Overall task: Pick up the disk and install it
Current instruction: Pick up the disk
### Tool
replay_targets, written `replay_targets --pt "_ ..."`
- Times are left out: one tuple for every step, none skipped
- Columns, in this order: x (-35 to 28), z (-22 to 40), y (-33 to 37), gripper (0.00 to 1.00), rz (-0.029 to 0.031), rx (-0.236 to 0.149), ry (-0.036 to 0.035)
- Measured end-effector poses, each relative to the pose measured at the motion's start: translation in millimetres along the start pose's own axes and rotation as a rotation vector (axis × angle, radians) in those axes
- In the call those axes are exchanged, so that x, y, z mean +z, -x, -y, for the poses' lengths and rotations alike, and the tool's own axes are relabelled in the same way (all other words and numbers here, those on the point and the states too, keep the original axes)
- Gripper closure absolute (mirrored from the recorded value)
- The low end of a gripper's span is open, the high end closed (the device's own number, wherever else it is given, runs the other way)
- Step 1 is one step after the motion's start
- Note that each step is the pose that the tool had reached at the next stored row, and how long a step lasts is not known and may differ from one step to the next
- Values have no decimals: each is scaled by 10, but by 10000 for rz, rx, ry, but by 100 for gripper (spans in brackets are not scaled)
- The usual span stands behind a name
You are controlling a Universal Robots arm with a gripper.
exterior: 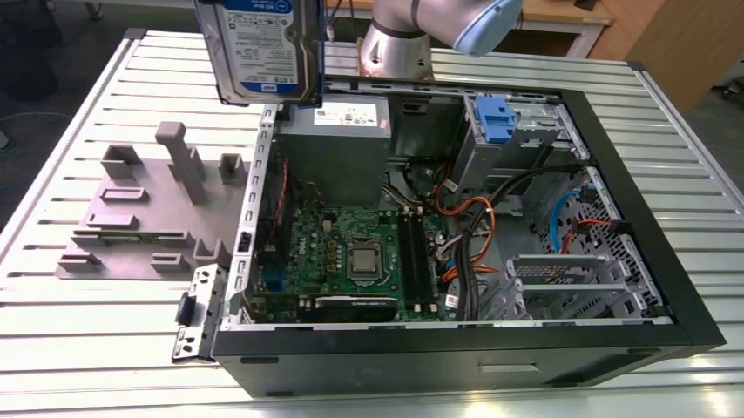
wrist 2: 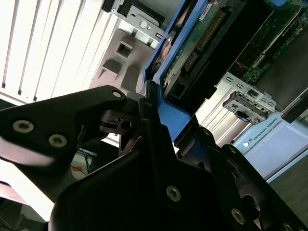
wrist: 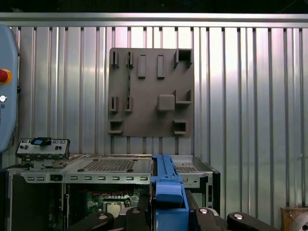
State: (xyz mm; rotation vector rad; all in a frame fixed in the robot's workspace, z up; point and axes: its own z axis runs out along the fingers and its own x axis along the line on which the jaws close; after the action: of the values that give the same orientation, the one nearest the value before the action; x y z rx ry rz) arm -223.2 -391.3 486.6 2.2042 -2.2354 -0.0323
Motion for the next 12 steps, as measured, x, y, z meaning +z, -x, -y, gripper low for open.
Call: replay_targets --pt "0 13 0 63 1 0 1" --pt "0 20 1 63 1 0 1" --pt "0 23 0 63 1 1 1" --pt "0 26 -2 63 1 0 -1" --pt "0 28 -6 63 1 1 -1" --pt "0 29 -12 63 1 0 0" --pt "0 30 -21 63 1 0 0" --pt "0 30 -30 63 2 0 -1" --pt "0 30 -40 63 1 0 0" --pt "0 30 -50 63 0 0 0" --pt "0 30 -60 63 -1 0 0" --pt "0 30 -67 63 -3 1 -1"
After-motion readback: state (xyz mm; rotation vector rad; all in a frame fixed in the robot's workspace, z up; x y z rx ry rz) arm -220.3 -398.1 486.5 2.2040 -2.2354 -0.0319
